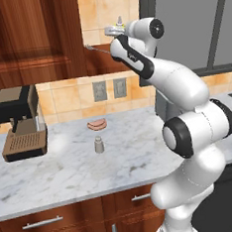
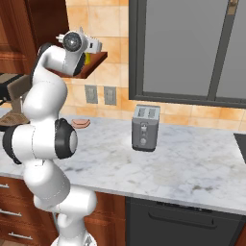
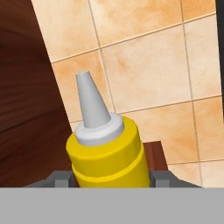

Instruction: Pick the mustard and shaker from the counter and place them in the cabinet.

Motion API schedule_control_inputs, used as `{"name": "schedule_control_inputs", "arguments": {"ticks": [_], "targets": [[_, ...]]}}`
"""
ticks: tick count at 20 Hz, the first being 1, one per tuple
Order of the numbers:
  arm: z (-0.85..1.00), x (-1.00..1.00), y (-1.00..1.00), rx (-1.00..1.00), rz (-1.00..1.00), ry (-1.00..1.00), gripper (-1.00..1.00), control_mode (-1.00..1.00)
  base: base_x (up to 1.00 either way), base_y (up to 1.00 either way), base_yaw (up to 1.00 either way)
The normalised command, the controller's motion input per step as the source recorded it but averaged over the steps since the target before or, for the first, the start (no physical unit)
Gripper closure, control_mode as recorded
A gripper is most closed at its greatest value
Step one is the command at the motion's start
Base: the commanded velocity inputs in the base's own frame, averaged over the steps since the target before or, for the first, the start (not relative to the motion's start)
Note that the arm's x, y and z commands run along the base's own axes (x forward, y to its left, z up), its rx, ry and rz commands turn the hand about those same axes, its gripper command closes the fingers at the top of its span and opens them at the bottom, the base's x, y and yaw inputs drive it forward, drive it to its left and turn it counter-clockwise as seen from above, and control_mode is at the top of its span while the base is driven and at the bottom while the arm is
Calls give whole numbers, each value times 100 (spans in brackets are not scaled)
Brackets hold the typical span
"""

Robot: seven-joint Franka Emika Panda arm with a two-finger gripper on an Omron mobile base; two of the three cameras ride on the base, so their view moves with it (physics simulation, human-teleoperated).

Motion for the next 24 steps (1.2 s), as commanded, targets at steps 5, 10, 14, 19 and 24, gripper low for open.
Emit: {"name": "schedule_control_inputs", "arguments": {"ticks": [5,10,14,19,24], "targets": [[-6,1,0,0,0,1,-100,-100,0,0,0],[0,0,0,0,0,0,-100,-100,0,0,0],[0,0,0,0,0,0,-100,-100,0,0,0],[1,-4,-2,0,0,0,-100,-100,0,0,0],[4,-19,-17,1,0,0,-100,-100,0,0,0]]}}
